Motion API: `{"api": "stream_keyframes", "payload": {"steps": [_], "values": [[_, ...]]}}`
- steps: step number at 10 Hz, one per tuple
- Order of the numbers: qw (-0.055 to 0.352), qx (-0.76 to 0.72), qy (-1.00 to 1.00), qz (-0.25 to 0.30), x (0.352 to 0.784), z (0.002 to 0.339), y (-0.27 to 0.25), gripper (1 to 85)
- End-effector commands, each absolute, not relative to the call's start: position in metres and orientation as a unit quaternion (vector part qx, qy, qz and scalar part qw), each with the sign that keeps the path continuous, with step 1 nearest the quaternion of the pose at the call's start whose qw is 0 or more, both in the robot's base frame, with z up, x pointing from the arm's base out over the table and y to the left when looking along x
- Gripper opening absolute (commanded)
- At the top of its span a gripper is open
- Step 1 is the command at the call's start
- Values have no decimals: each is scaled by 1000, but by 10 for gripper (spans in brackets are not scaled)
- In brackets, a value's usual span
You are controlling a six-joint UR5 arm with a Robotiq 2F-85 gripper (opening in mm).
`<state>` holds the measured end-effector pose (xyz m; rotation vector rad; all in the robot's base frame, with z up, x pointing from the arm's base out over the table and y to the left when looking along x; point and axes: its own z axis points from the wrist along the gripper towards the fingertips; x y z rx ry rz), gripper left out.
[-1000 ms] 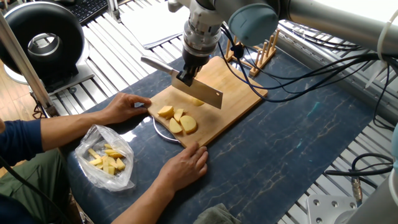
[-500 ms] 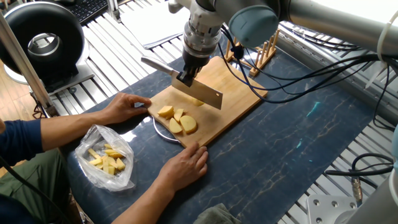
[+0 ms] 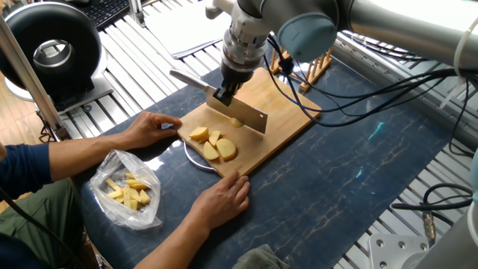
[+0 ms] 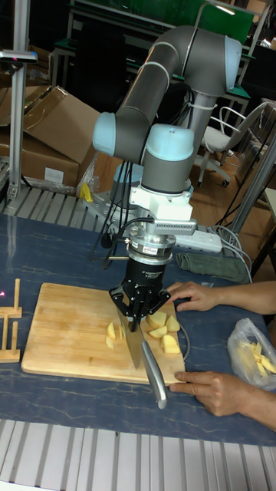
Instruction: Chop the potatoes
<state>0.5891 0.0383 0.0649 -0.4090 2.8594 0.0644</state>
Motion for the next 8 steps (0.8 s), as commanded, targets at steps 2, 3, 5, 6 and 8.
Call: {"api": "stream_keyframes", "payload": {"steps": [2, 3, 5, 6, 8], "values": [[128, -148, 980, 23, 587, 69, 32, 10], [111, -158, 981, 23, 580, 87, 25, 10], [89, -159, 983, 27, 578, 111, 23, 10], [92, -151, 984, 31, 582, 109, 30, 10], [94, -143, 985, 30, 584, 106, 37, 10]]}}
